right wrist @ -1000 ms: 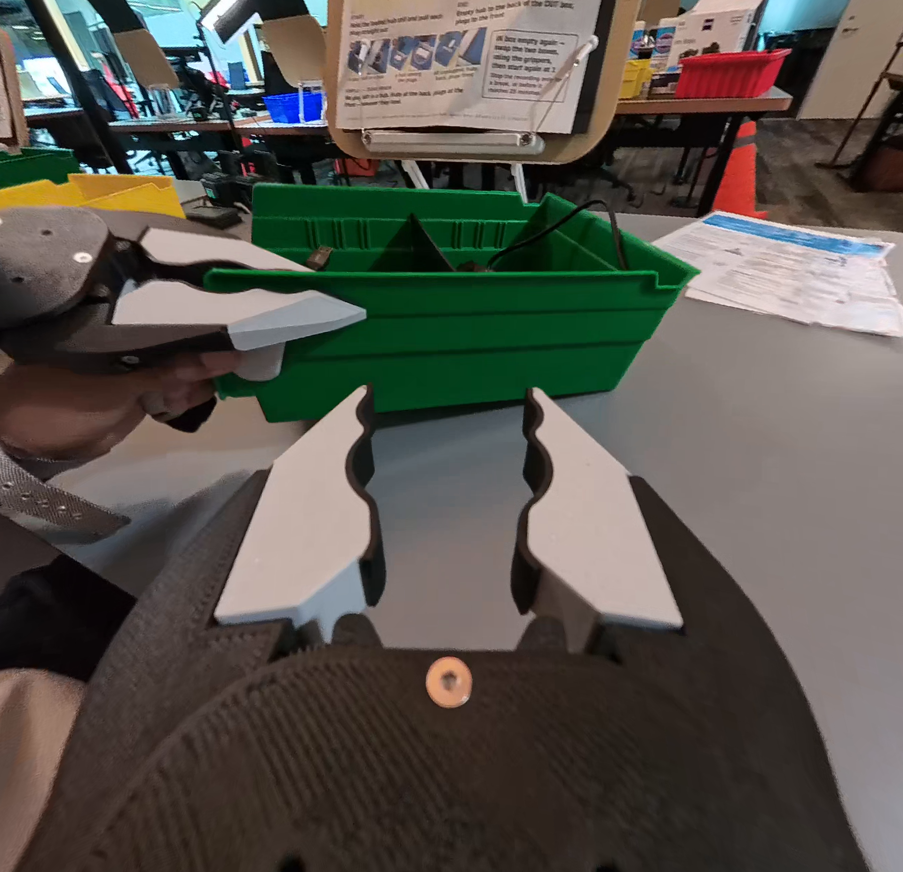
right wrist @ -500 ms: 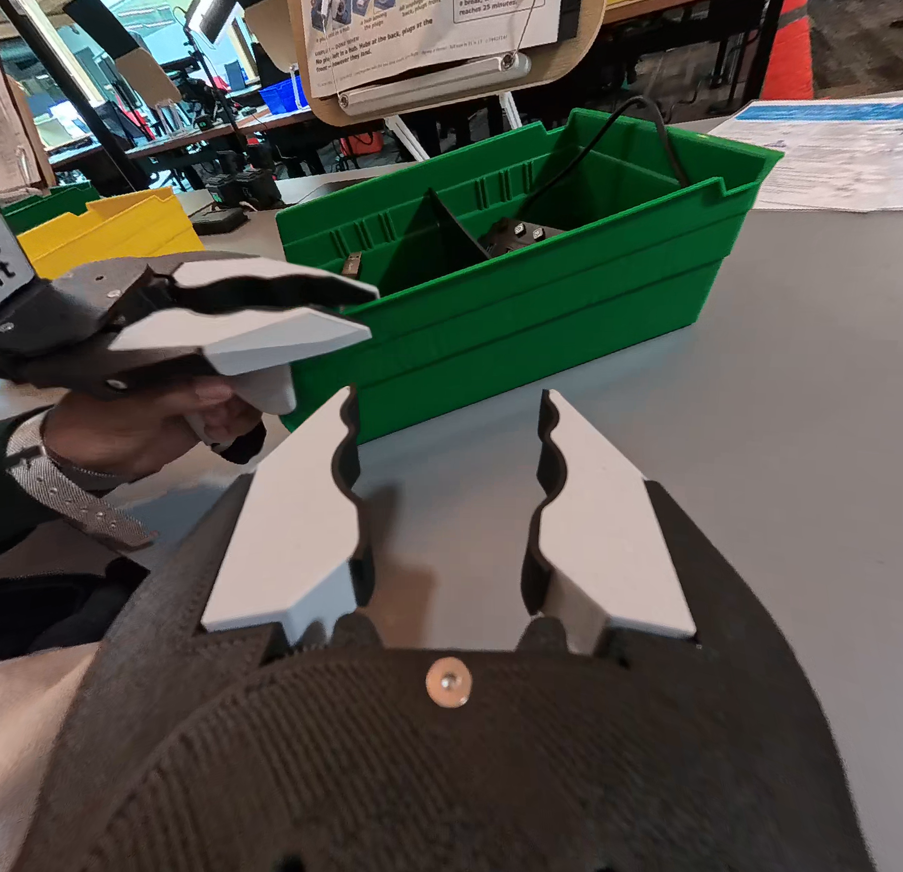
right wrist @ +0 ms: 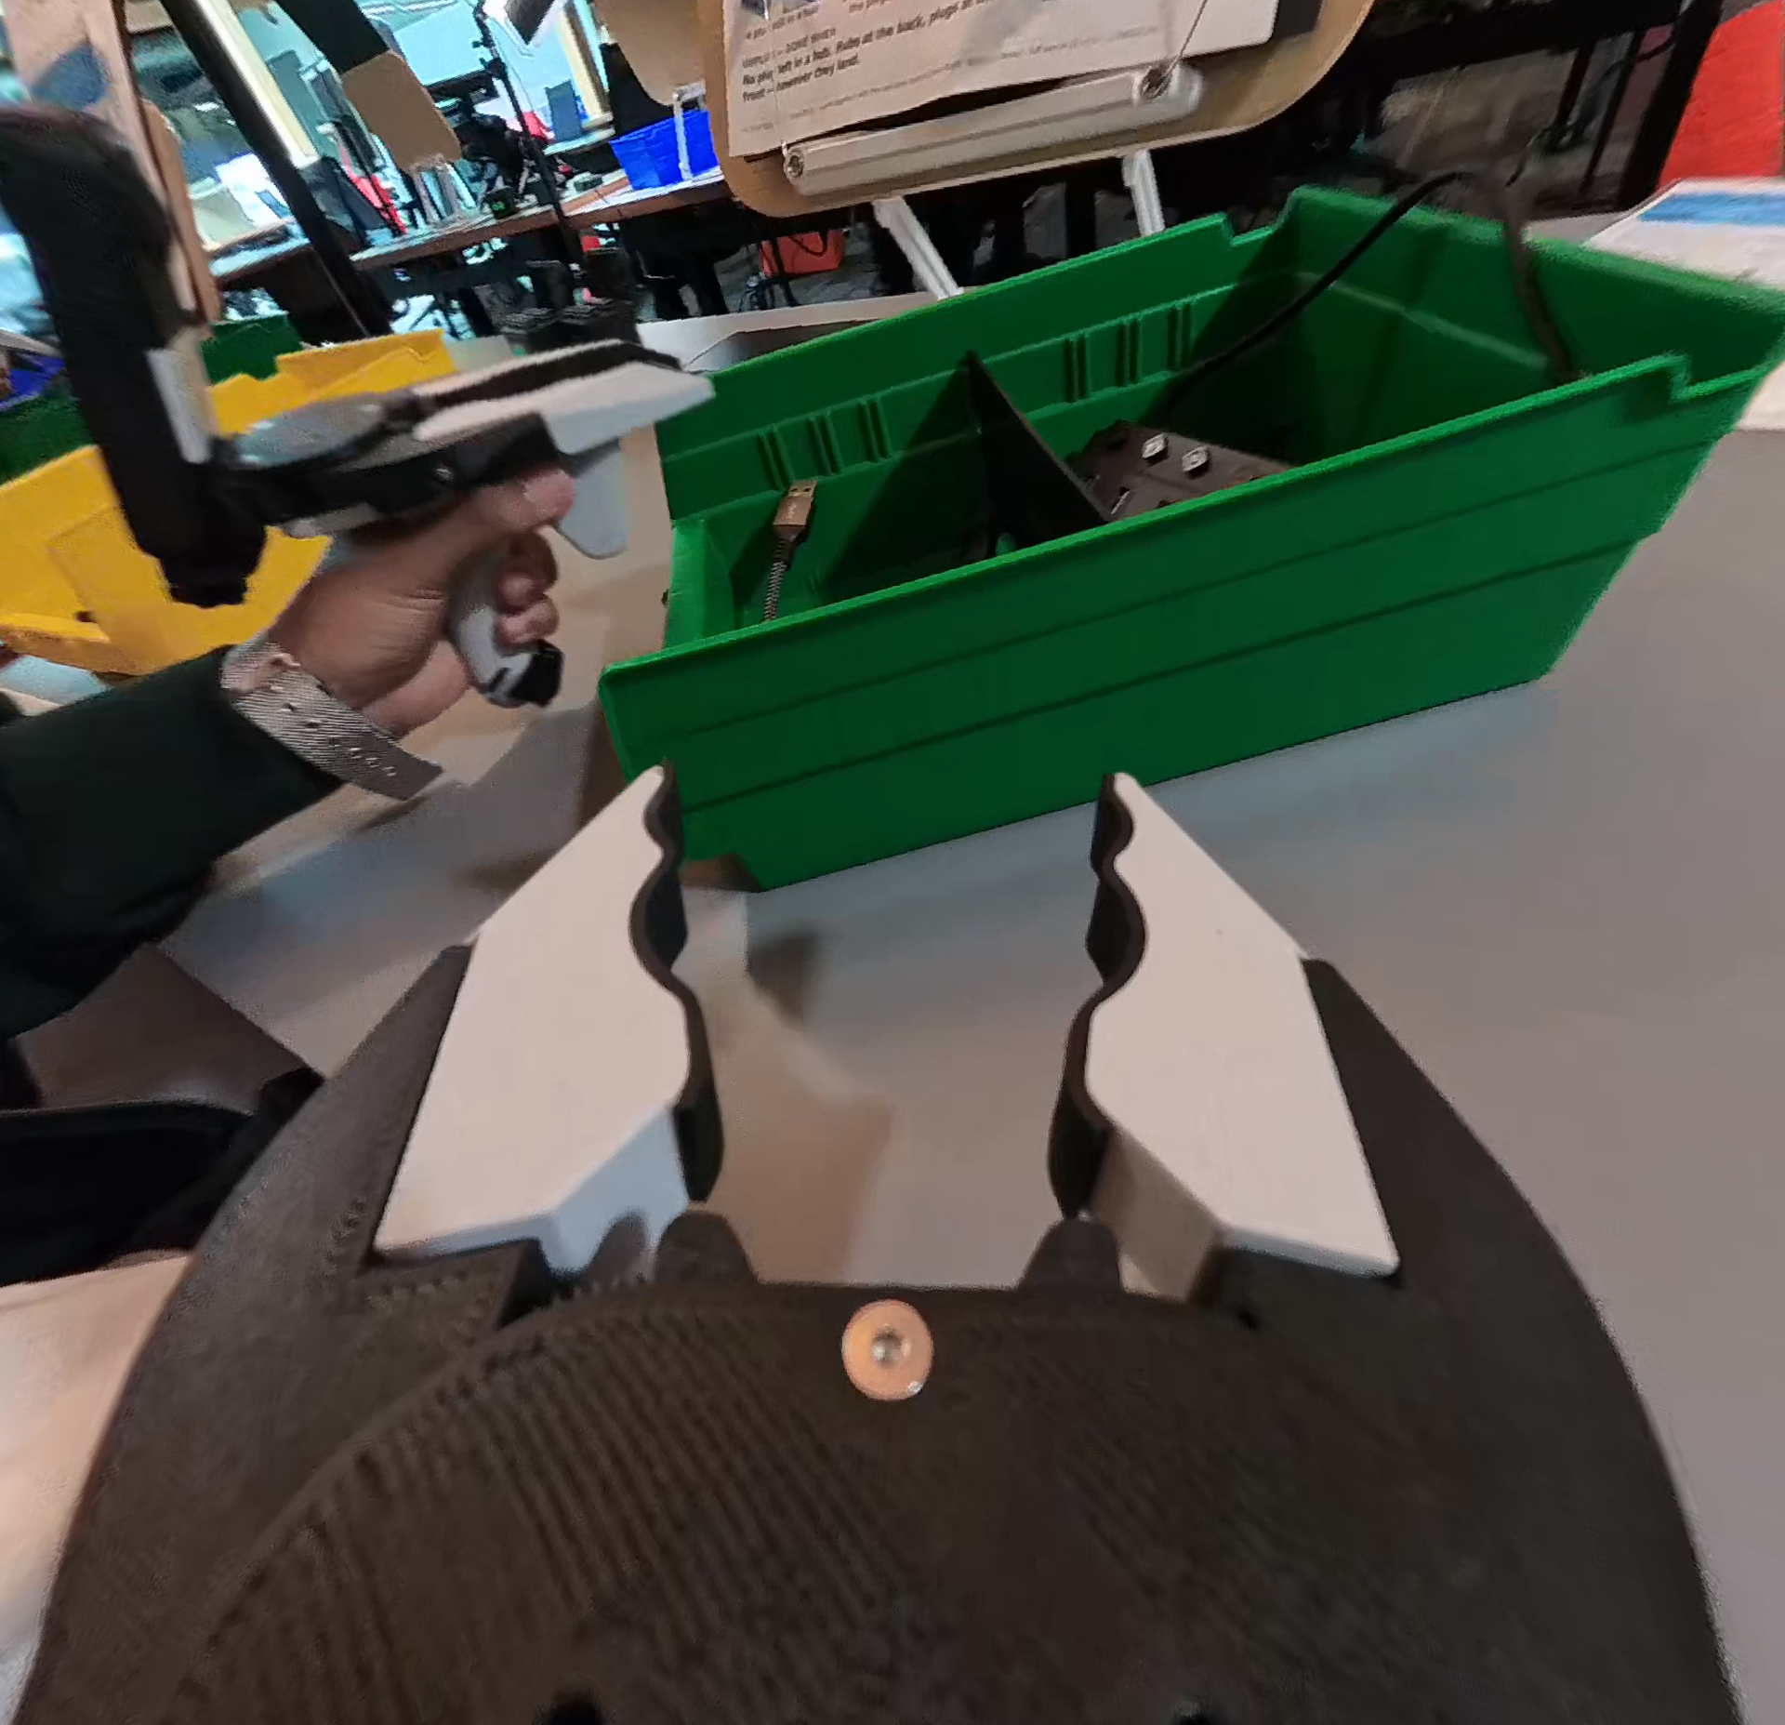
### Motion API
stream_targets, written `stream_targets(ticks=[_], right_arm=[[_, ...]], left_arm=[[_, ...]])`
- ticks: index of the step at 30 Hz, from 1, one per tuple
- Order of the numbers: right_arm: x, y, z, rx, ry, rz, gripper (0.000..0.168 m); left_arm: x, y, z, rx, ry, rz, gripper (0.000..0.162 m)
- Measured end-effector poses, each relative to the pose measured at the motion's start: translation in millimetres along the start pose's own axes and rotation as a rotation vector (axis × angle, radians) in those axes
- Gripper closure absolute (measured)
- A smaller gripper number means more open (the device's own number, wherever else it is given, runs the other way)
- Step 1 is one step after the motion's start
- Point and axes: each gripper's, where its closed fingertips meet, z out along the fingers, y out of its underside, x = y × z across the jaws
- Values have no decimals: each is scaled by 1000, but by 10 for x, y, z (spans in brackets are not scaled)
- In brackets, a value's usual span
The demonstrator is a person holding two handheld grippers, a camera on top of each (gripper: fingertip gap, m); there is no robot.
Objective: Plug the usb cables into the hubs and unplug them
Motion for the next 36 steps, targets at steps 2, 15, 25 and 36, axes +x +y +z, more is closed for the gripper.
stream_targets(ticks=[2,15,25,36], right_arm=[[-86,61,56,-21,-50,59,74],[-222,157,158,-63,-93,21,60],[617,118,-41,-104,234,-40,67],[1771,21,-649,-136,401,50,160]], left_arm=[[-22,73,53,-49,6,-61,94],[326,249,50,-165,184,-3,112],[1275,395,-152,-196,519,228,133],[1961,323,-504,-85,804,286,138]])
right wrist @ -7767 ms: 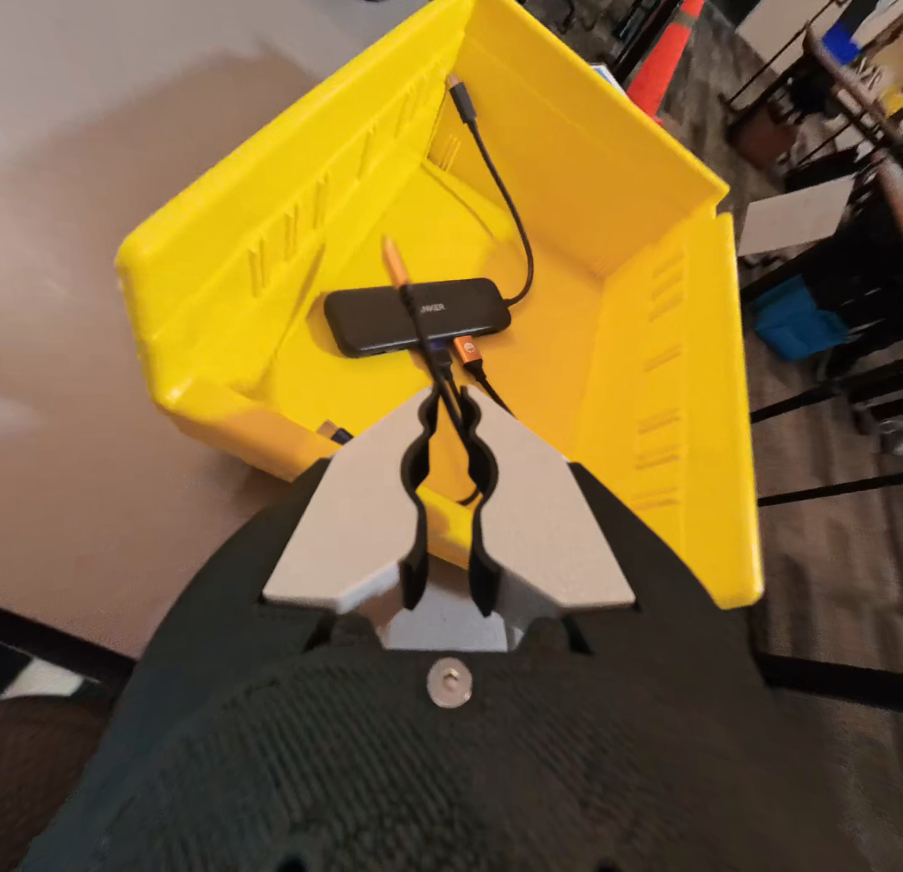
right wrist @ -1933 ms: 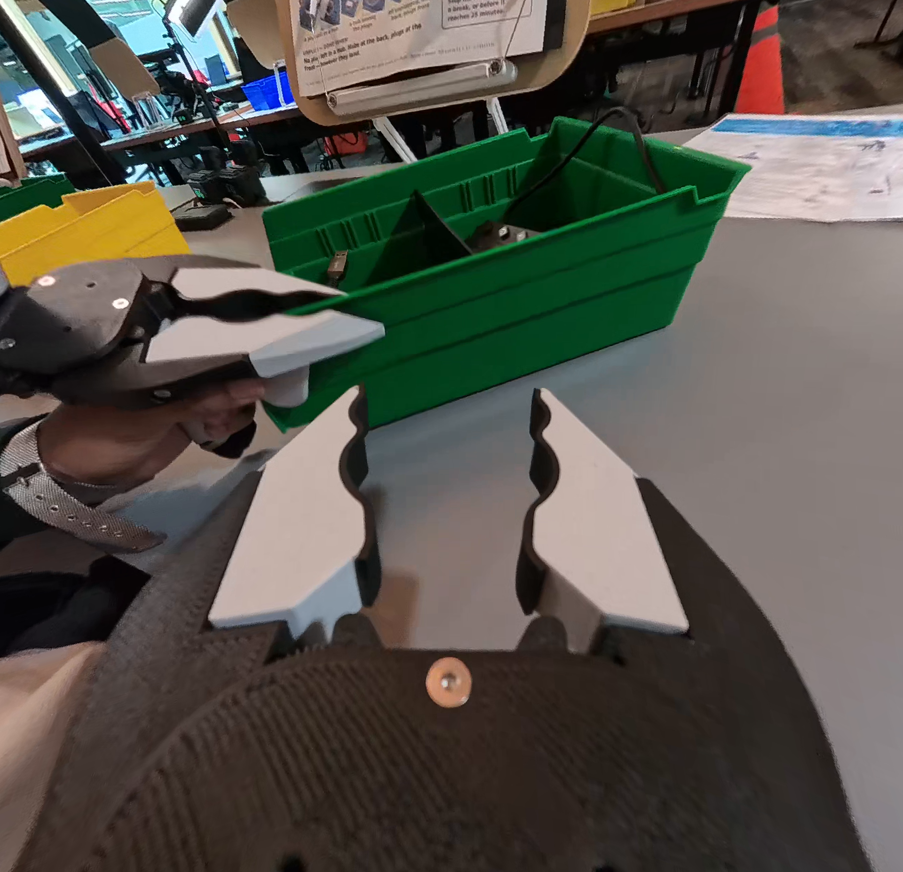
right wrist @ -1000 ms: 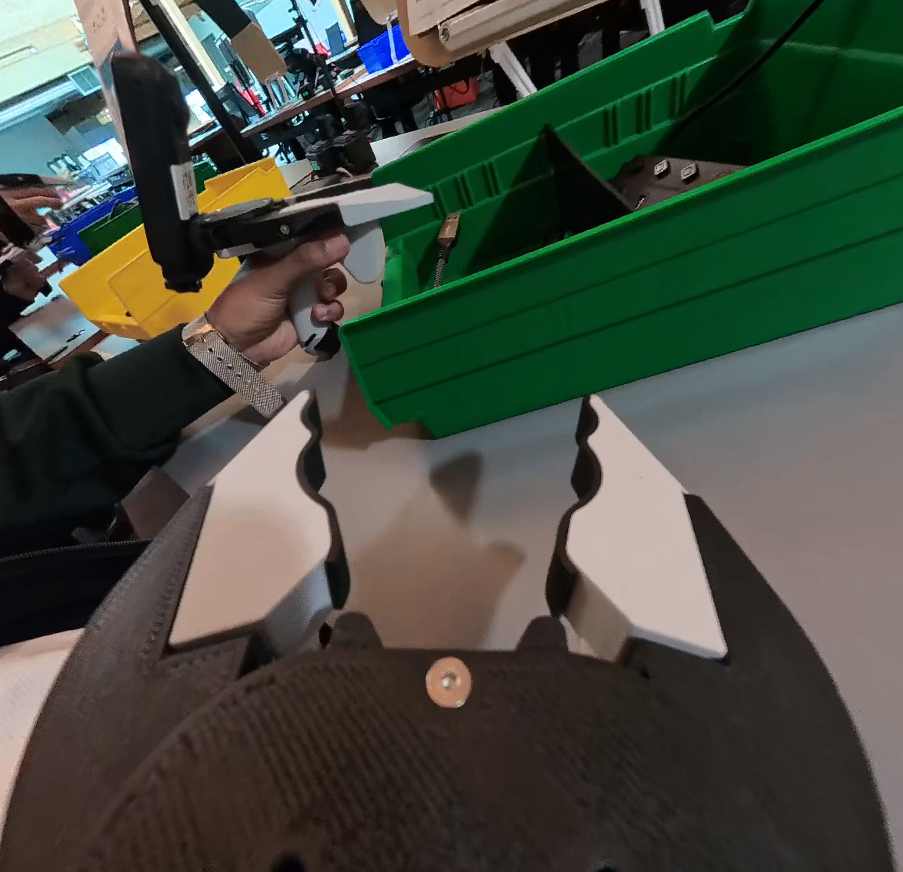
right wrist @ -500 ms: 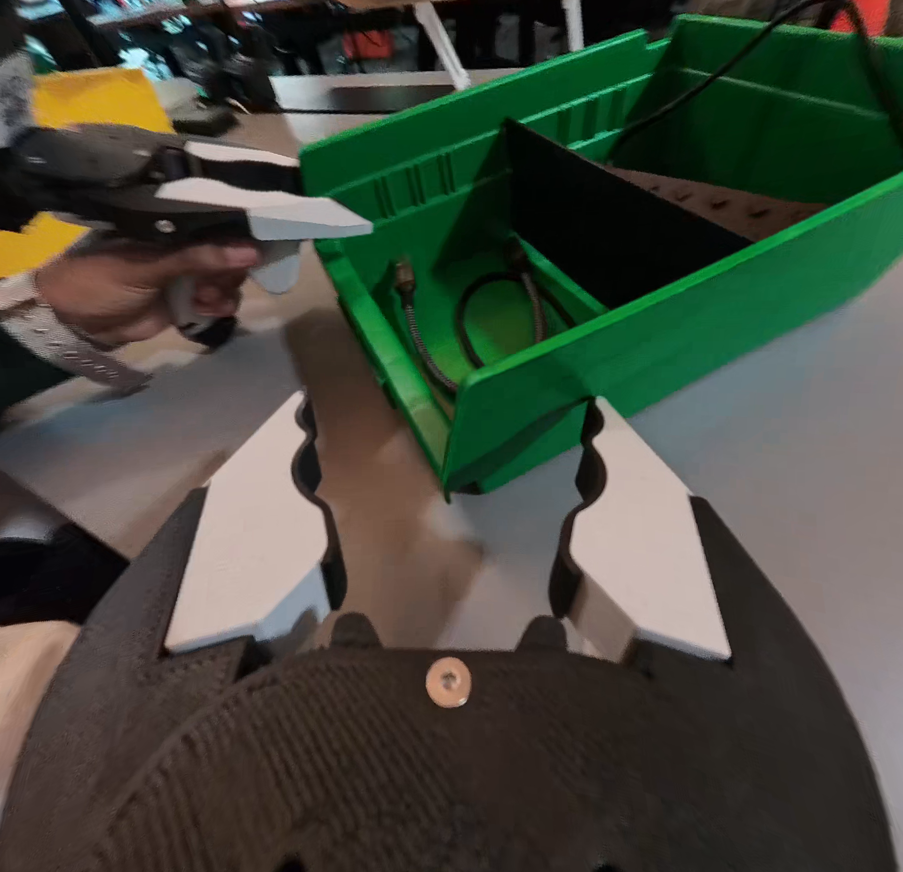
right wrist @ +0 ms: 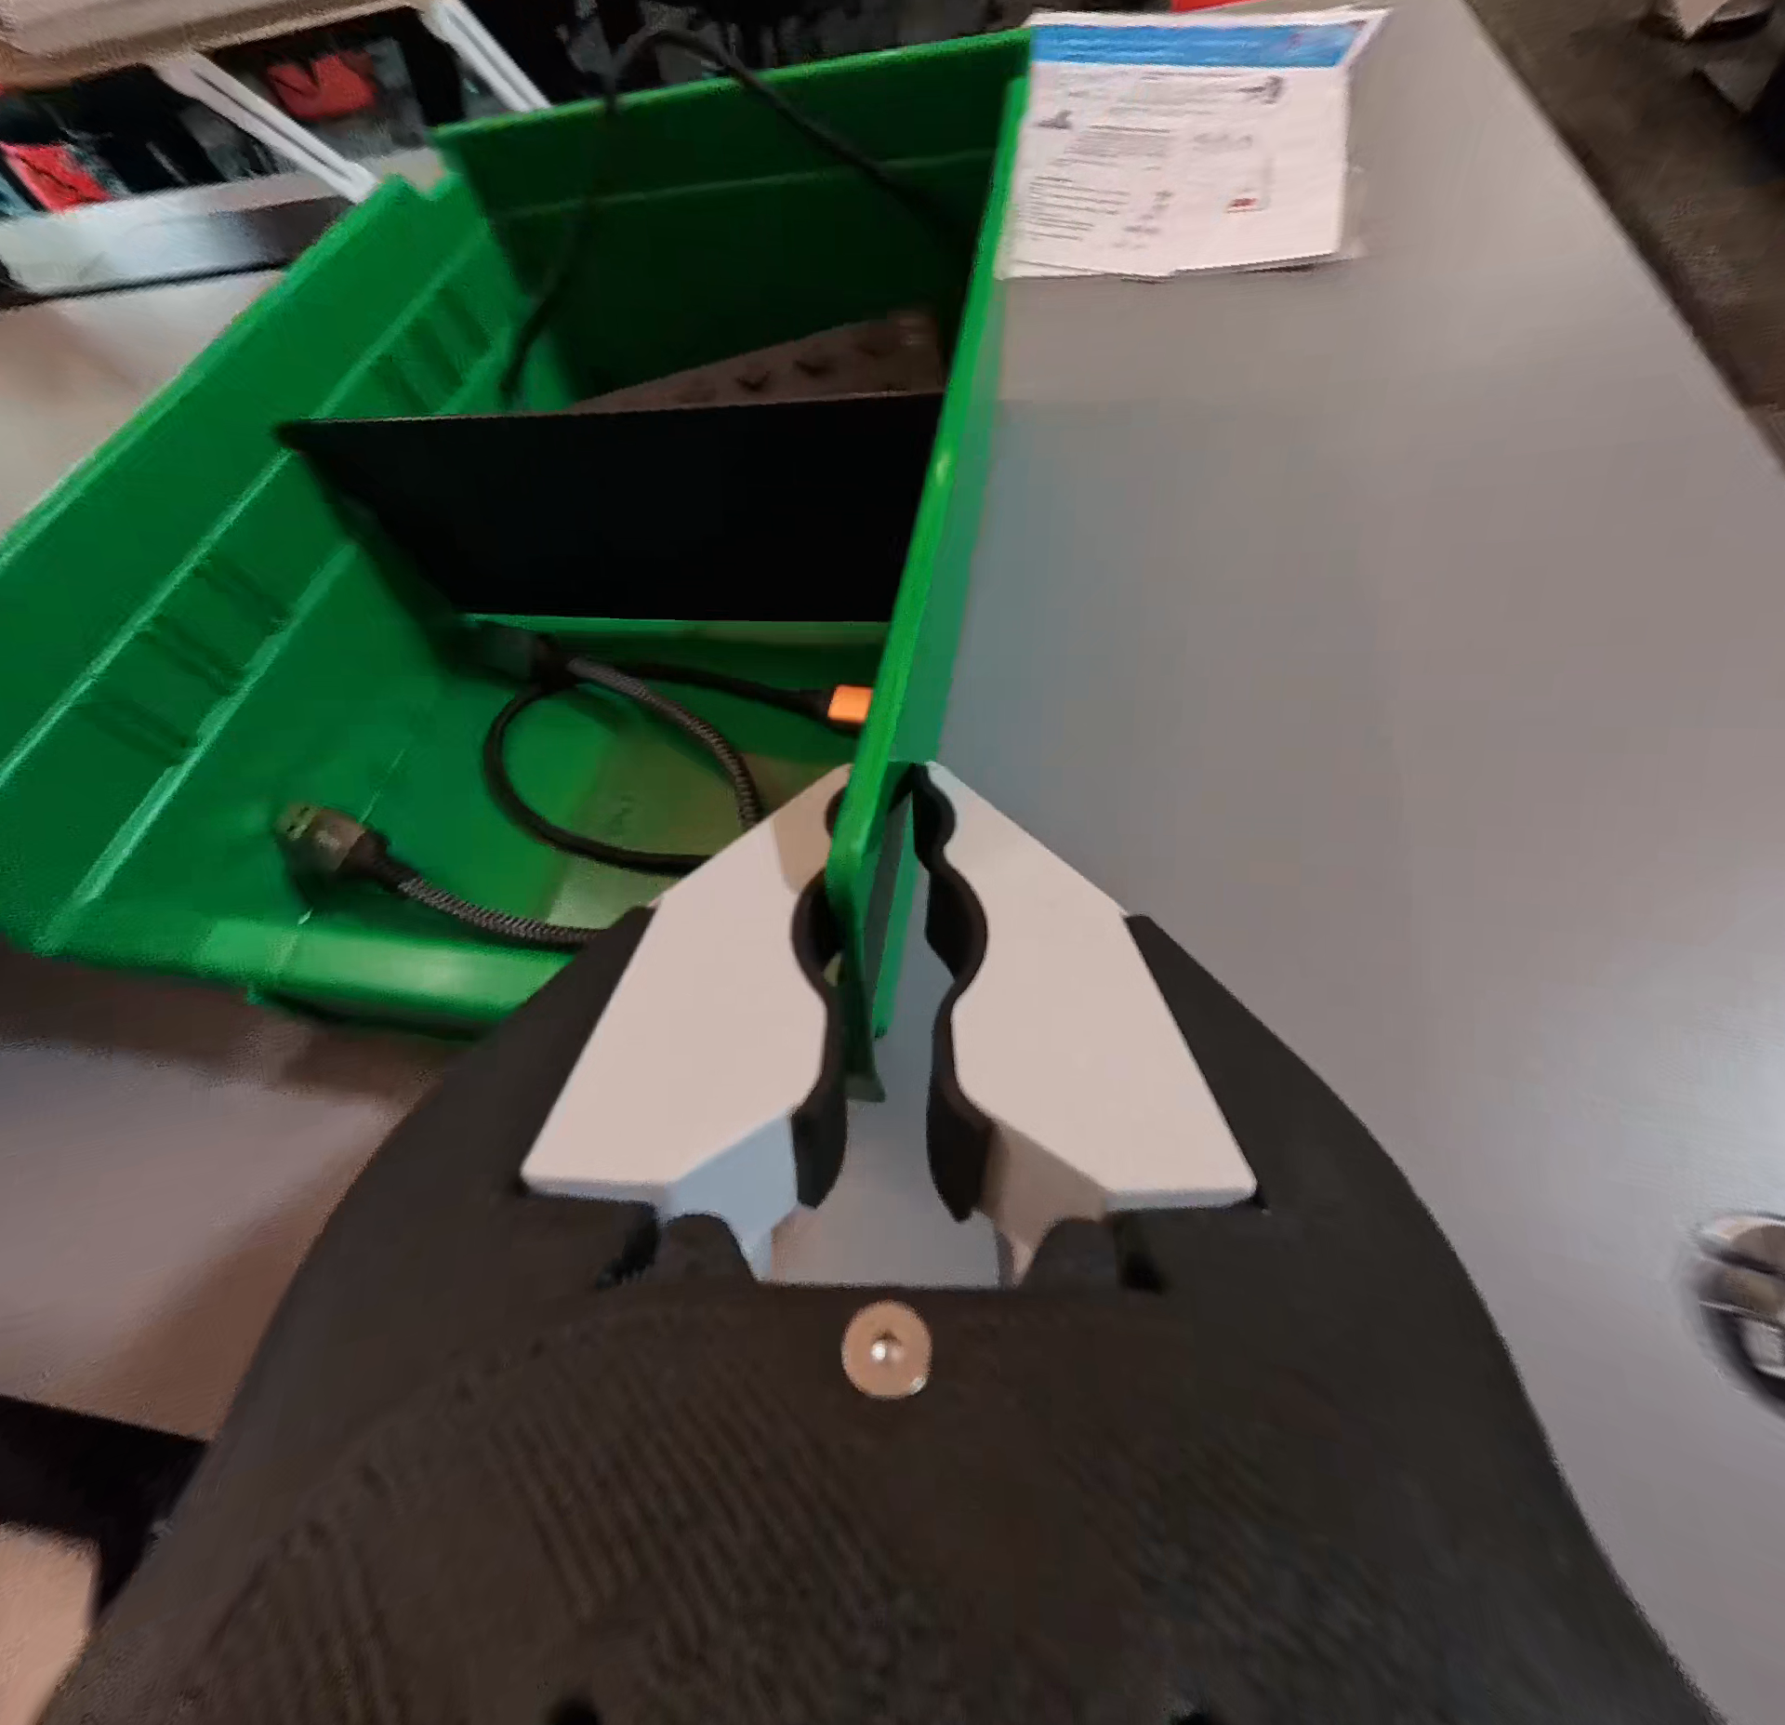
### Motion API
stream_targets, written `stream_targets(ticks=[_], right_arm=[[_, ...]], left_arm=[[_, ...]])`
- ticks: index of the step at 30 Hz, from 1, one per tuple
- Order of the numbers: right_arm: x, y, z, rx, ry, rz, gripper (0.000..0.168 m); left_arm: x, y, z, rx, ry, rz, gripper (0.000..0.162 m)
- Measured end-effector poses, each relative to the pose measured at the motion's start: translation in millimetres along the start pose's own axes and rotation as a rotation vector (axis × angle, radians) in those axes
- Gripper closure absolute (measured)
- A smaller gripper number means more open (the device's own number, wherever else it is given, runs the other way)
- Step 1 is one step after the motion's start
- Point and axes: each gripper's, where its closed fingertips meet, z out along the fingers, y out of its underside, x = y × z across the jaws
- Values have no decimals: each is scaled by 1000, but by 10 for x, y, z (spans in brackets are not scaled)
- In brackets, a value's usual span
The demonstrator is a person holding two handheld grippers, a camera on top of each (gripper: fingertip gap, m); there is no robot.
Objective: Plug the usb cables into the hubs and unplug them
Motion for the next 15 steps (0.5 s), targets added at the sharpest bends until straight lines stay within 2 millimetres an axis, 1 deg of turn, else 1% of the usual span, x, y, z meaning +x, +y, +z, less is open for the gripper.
stream_targets(ticks=[1,2,5,7,10,12,15], right_arm=[[115,-4,-34,-6,25,-26,165],[218,-4,-68,-10,38,-33,165],[484,2,-173,4,31,65,165],[622,11,-236,19,16,112,165],[782,11,-290,26,26,112,164],[868,-8,-285,29,34,99,164],[966,-41,-258,27,66,46,164]], left_arm=[[-37,-23,-14,19,-20,-11,138],[-74,-35,-31,31,-30,-32,137],[-248,-30,-101,50,-74,-111,137],[-369,-38,-158,78,-101,-172,137],[-495,-29,-230,99,-130,-215,136],[-573,-13,-266,94,-175,-198,135],[-630,-7,-297,94,-213,-183,128]])
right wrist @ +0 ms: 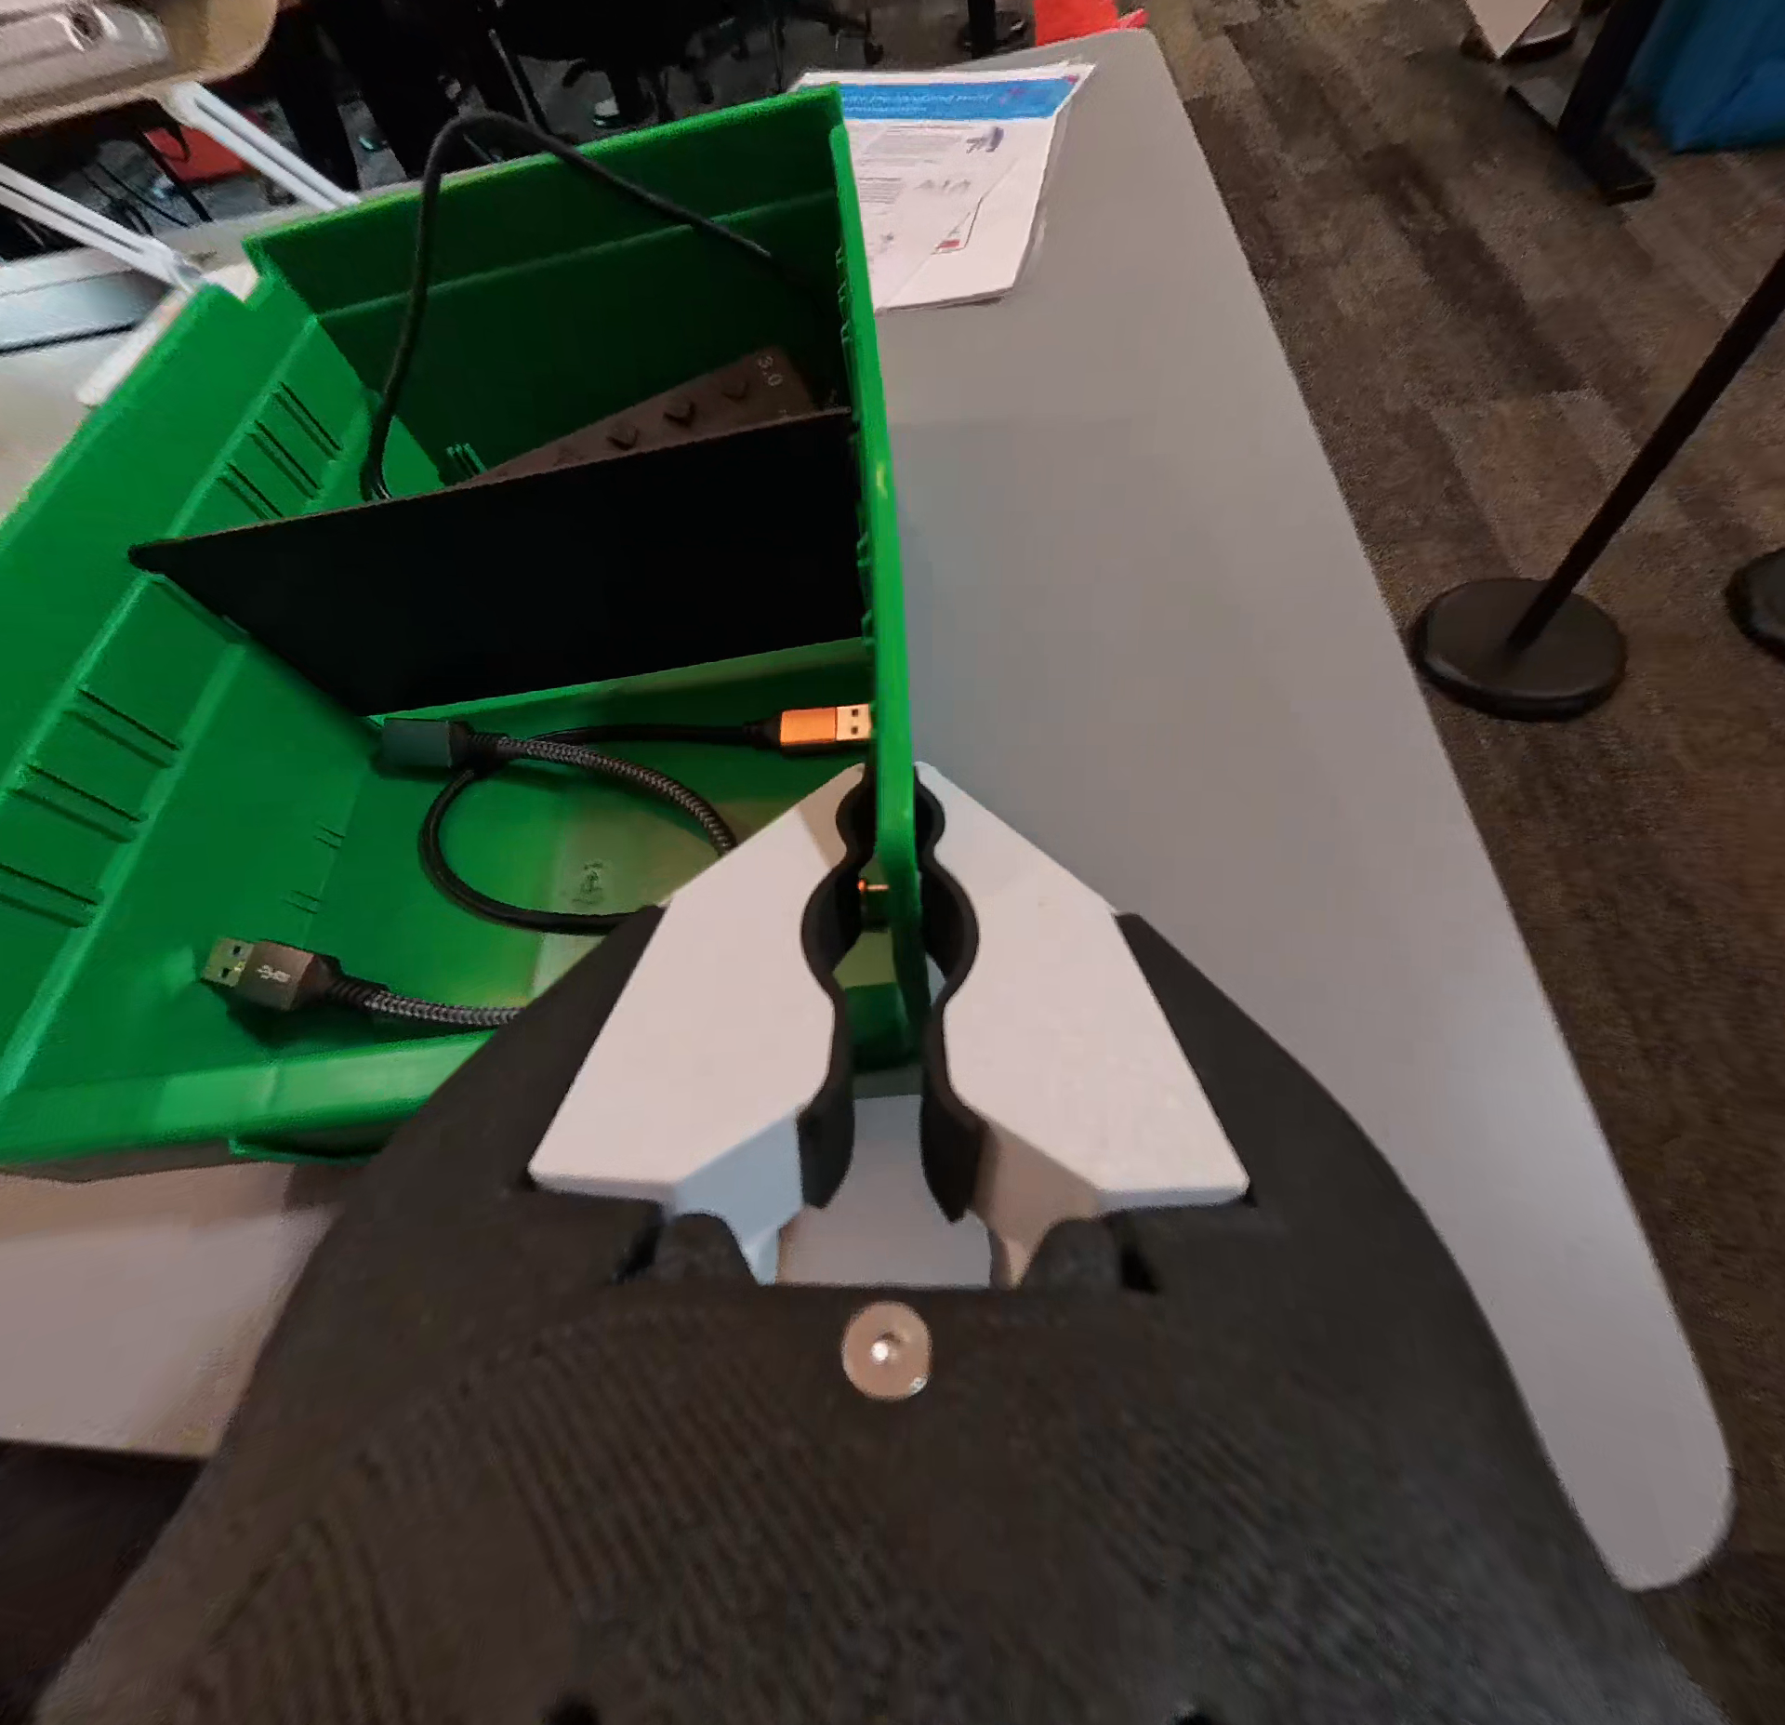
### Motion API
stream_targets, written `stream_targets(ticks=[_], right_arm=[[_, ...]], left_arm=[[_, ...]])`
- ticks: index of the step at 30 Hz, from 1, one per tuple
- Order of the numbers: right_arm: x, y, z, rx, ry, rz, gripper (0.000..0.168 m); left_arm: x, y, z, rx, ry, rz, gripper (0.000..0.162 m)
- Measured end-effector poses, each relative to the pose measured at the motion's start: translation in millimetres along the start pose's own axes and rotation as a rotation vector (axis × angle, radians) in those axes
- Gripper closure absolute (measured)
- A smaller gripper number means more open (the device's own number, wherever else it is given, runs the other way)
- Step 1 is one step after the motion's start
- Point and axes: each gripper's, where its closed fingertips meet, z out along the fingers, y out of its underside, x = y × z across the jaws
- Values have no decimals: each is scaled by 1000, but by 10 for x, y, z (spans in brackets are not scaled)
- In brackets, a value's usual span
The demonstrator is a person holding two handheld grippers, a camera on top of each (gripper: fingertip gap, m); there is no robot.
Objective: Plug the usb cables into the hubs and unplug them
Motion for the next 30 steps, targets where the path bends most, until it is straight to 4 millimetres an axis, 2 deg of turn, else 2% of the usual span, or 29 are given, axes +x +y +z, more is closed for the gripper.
stream_targets(ticks=[3,4,6,7,8,10,12,14,15,17,19,21,22,24,25,27,28,30], right_arm=[[50,-15,0,13,35,-6,164],[120,-27,-19,21,88,-8,159],[254,-153,-162,43,228,-42,122],[203,-297,-280,79,259,-61,118],[52,-483,-407,141,253,-79,120],[-493,-875,-634,283,140,-114,130],[-1210,-1145,-775,385,-54,-133,134],[-1979,-1187,-810,420,-311,-129,135],[-2330,-1131,-796,415,-437,-124,135],[-2926,-899,-707,366,-647,-136,139],[-3337,-585,-538,273,-774,-162,140],[-3588,-316,-364,191,-844,-199,139],[-3668,-215,-284,157,-867,-204,140],[-3809,-61,-183,90,-936,-179,139],[-3873,1,-156,60,-975,-159,138],[-3977,119,-106,10,-1036,-133,137],[-4021,181,-80,-18,-1058,-130,136],[-4101,275,-36,-63,-1090,-140,135]], left_arm=[[-79,-1,-31,-7,-38,-6,124],[-127,-11,-54,-5,-61,-3,124],[-268,-52,-137,-1,-127,10,123],[-366,-87,-206,0,-172,15,122],[-474,-139,-298,-1,-216,20,122],[-765,-294,-594,-8,-325,21,120],[-1086,-478,-1034,-13,-426,-2,117],[-1374,-541,-1583,-72,-501,-51,112],[-1495,-472,-1883,-162,-527,-70,115],[-1760,-297,-2555,-347,-622,-102,114],[-2024,-242,-3252,-435,-751,-102,115],[-2239,-107,-3873,-546,-838,-146,114],[-2307,21,-4128,-626,-851,-182,113],[-2410,362,-4581,-796,-880,-270,123],[-2416,569,-4730,-865,-876,-331,128],[-2364,991,-4842,-951,-842,-447,136],[-2375,1139,-4860,-966,-856,-470,134],[-2493,1254,-4847,-919,-926,-459,127]])
